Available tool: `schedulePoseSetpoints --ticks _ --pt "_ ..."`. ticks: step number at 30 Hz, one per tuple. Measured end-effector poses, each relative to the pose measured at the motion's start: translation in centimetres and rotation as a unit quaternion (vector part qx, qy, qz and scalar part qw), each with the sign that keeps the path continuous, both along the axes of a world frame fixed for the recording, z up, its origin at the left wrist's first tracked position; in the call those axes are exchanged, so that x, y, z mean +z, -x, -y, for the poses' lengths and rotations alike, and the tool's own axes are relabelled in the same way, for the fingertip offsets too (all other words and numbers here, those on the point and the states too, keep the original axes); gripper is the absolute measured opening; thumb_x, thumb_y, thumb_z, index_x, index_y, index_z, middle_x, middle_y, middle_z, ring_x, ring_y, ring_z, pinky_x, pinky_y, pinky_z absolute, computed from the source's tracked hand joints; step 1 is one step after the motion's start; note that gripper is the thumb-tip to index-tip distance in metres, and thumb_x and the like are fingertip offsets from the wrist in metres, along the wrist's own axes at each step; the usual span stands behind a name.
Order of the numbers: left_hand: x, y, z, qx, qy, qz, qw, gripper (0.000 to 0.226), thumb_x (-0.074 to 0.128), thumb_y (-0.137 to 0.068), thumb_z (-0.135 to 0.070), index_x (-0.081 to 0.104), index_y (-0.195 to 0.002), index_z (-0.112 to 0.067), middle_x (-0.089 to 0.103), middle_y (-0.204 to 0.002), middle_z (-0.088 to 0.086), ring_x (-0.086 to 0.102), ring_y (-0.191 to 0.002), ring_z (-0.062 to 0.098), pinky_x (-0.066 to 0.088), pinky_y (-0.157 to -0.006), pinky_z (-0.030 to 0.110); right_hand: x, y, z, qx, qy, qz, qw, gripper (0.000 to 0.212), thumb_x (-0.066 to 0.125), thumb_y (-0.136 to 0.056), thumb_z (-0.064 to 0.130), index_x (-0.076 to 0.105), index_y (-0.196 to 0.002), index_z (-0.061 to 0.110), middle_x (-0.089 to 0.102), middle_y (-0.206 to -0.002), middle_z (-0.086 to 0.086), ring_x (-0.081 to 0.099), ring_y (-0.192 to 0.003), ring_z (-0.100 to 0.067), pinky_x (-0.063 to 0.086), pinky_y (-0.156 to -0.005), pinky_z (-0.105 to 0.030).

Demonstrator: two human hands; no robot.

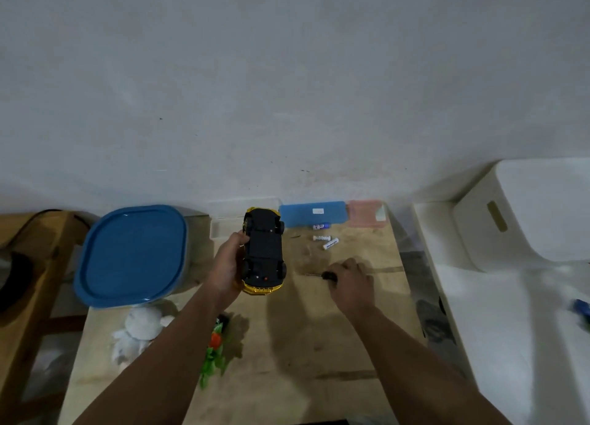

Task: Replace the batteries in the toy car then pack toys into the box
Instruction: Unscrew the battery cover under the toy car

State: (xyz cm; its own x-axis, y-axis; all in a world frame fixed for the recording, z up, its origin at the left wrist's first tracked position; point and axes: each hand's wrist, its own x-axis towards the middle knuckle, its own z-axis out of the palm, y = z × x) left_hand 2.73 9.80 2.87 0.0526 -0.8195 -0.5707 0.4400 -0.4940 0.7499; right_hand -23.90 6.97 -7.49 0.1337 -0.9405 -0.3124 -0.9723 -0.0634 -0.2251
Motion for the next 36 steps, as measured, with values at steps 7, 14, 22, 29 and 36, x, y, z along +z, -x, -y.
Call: schedulePoseSetpoints --ticks 7,14,22,29,36 --pt "0.7 1.3 -0.2 0.01 -0.01 -0.01 1.0 0.043 0.042 -0.103 -0.03 0.068 -0.125 -0.006 0.076 -0.105 0.02 0.075 -0.085 0.034 0.063 -0.069 0.04 1.0 0.6 0.7 0.024 -0.015 0.004 1.0 0.035 0.058 -0.089 0.042 0.06 -0.123 0.034 0.051 -0.125 0.003 0.047 -0.118 -0.023 0.044 -0.094 -0.041" --pt "2.8 1.8 -1.2 0.009 -0.014 0.013 1.0 0.045 0.043 -0.102 -0.03 0.067 -0.129 -0.004 0.072 -0.111 0.023 0.07 -0.091 0.038 0.06 -0.081 0.042 7.9 -1.1 3.7 -0.104 0.03 0.322 0.941 0.013 0.067 -0.091 0.016 0.07 -0.098 0.026 0.068 -0.091 0.013 0.066 -0.091 -0.013 0.056 -0.081 -0.03" --pt "3.8 3.3 -2.0 0.013 0.006 0.004 1.0 0.036 0.053 -0.094 -0.035 0.078 -0.103 -0.01 0.075 -0.094 0.019 0.074 -0.076 0.031 0.061 -0.066 0.037 17.5 -5.9 5.8 0.121 0.018 0.393 0.911 0.015 0.068 -0.089 0.02 0.077 -0.098 0.028 0.07 -0.092 0.015 0.063 -0.084 0.002 0.048 -0.072 -0.011" --pt "4.3 4.3 -2.1 0.026 0.008 -0.034 0.999 0.038 0.044 -0.102 -0.026 0.071 -0.116 -0.004 0.078 -0.092 0.016 0.076 -0.074 0.029 0.061 -0.061 0.033 18.1 -5.7 4.5 0.176 0.011 0.336 0.925 0.02 0.075 -0.088 0.024 0.078 -0.107 0.021 0.059 -0.094 0.009 0.053 -0.076 0.004 0.042 -0.072 -0.016" --pt "3.9 4.4 -2.2 0.011 0.008 -0.007 1.0 0.036 0.044 -0.101 -0.028 0.073 -0.108 -0.006 0.078 -0.09 0.015 0.076 -0.074 0.028 0.061 -0.061 0.033 19.1 -5.3 5.3 0.188 -0.055 0.303 0.933 0.016 0.073 -0.089 0.019 0.079 -0.103 0.023 0.066 -0.099 0.01 0.061 -0.088 -0.007 0.053 -0.084 -0.031"
